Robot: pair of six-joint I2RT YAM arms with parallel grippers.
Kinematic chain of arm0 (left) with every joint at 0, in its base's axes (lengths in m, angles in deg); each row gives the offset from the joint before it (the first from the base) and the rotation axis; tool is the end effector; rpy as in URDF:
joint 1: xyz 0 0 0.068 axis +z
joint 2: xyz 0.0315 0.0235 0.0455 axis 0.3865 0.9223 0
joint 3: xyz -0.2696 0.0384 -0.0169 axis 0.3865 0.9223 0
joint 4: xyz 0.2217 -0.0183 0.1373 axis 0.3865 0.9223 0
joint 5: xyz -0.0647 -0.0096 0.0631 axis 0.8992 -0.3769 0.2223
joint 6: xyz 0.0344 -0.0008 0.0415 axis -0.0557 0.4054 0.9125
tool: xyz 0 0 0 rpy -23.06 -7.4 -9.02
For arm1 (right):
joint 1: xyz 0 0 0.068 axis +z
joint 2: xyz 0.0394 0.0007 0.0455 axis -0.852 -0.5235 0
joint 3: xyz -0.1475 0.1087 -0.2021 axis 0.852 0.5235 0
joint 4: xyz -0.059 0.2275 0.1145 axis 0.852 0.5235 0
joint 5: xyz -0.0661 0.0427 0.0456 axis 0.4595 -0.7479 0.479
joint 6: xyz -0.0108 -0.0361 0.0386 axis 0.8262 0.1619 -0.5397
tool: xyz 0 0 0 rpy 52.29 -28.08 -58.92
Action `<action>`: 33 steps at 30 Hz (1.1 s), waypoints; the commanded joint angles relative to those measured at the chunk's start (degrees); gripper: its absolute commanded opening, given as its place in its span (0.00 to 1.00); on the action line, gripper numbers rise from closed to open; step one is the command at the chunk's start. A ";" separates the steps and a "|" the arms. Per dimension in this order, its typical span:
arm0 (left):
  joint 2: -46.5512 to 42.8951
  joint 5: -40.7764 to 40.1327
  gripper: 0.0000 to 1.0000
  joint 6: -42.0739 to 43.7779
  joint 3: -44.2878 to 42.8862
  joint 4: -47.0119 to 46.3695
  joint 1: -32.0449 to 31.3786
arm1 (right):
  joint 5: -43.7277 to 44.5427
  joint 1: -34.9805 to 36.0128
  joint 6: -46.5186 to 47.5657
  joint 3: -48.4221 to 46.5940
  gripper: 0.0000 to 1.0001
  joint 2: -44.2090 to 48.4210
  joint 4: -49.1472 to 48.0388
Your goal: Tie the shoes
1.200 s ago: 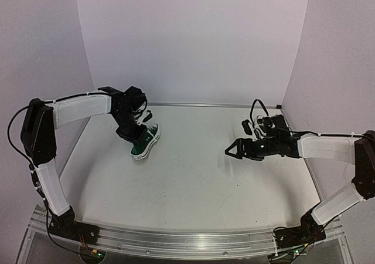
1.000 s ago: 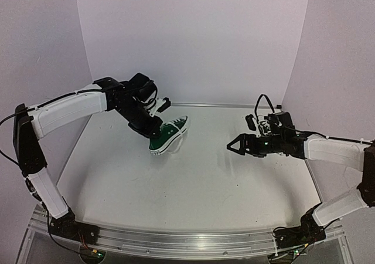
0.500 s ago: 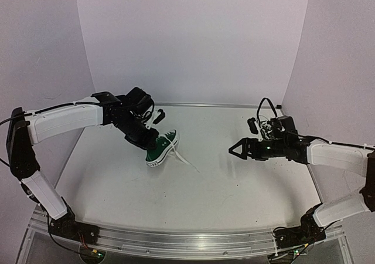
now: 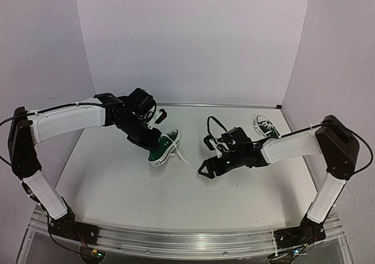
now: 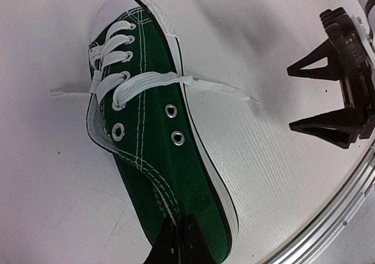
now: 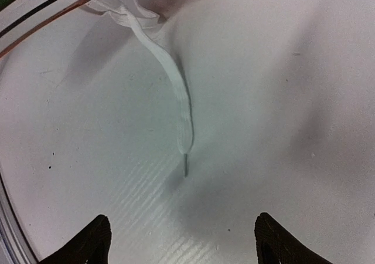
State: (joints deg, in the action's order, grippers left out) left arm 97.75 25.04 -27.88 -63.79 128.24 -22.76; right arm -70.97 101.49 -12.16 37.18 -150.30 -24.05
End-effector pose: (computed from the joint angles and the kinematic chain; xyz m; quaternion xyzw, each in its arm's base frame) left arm 0.2411 -0.2492 0.2784 0.2768 0.9232 -0.1620 0.2118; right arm 0.2491 0.2486 0.1545 -0.3086 0.8591 0.3085 0.2675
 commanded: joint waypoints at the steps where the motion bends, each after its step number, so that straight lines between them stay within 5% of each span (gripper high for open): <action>1: -1.77 -0.35 0.00 -0.12 -2.78 -5.43 -0.33 | 7.21 3.75 4.96 -5.21 0.79 -4.44 -7.12; 20: -4.94 2.93 0.00 -1.25 -4.67 -5.48 -0.30 | 13.20 7.04 14.11 -14.41 0.60 -20.86 -21.36; 27: -5.62 2.32 0.00 -1.51 -5.08 -5.46 -0.30 | 15.68 7.82 14.96 -14.01 0.33 -22.07 -23.41; 33: -5.93 2.01 0.00 -2.02 -4.75 -5.86 -0.30 | 17.02 7.81 15.00 -11.63 0.00 -19.67 -23.40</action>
State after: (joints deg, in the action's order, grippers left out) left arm 95.77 27.53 -29.62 -64.80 127.85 -22.76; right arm -56.08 109.00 2.64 24.26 -172.02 -45.40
